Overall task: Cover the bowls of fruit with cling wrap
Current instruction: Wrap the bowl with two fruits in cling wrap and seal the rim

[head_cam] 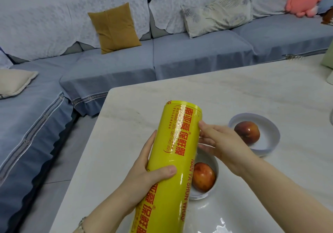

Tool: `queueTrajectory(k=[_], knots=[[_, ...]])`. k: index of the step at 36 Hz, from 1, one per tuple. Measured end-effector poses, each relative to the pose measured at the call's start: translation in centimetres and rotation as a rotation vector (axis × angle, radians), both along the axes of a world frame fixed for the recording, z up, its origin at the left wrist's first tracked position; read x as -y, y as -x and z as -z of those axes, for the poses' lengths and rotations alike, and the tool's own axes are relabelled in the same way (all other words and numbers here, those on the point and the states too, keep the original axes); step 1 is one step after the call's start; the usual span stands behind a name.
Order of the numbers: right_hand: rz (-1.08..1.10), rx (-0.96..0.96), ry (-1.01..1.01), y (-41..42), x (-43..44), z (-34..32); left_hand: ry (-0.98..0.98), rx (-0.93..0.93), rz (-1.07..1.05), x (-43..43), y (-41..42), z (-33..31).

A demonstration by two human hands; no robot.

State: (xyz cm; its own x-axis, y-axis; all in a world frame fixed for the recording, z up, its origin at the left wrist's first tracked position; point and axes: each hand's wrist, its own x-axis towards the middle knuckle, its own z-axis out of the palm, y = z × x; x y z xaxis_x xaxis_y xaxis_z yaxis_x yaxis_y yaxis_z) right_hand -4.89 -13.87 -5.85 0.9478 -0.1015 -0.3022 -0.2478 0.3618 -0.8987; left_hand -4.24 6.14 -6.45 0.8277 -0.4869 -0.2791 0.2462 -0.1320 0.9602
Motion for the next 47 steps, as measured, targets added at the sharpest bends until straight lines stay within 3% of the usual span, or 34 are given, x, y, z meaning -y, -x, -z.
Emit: queueTrajectory(k=[5, 9, 13, 21, 25, 26, 30, 35, 37, 43, 47], knots=[[0.011, -0.020, -0.111, 0.2, 0.1, 0.1, -0.010, 0.003, 0.011, -0.3, -0.1, -0.1], [0.001, 0.018, -0.044, 0.5, 0.1, 0.2, -0.014, -0.012, 0.013, -0.3, 0.1, -0.1], [0.122, 0.059, -0.047, 0.9, 0.3, 0.2, -0.043, -0.016, -0.036, -0.4, 0.1, 0.2], [0.230, 0.110, -0.280, 1.8, 0.2, -0.2, -0.146, 0.096, -0.098, 0.1, 0.1, -0.1], [0.120, 0.018, -0.433, 1.6, 0.0, -0.2, -0.216, 0.191, -0.089, 0.6, 0.0, -0.9], [0.049, -0.003, -0.381, 1.7, 0.1, -0.3, -0.235, 0.210, -0.086, 0.7, -0.1, -1.1], [-0.291, -0.067, 0.151, 2.2, 0.9, -0.6, -0.317, 0.313, -0.067, 0.8, -0.4, -1.8], [-0.315, 0.018, 0.474, 2.7, 1.8, -0.6, -0.398, 0.354, -0.055, 0.5, -0.6, -2.3], [-0.315, 0.078, 0.431, 3.1, 1.4, -0.4, -0.397, 0.345, -0.074, 0.6, -0.8, -2.5], [-0.216, 0.028, -0.089, 3.8, 0.2, 0.0, -0.399, 0.311, -0.093, 1.0, -0.9, -2.6], [-0.374, -0.042, -0.101, 4.3, 0.0, -0.2, -0.364, 0.284, -0.121, 1.0, -0.5, -2.7]])
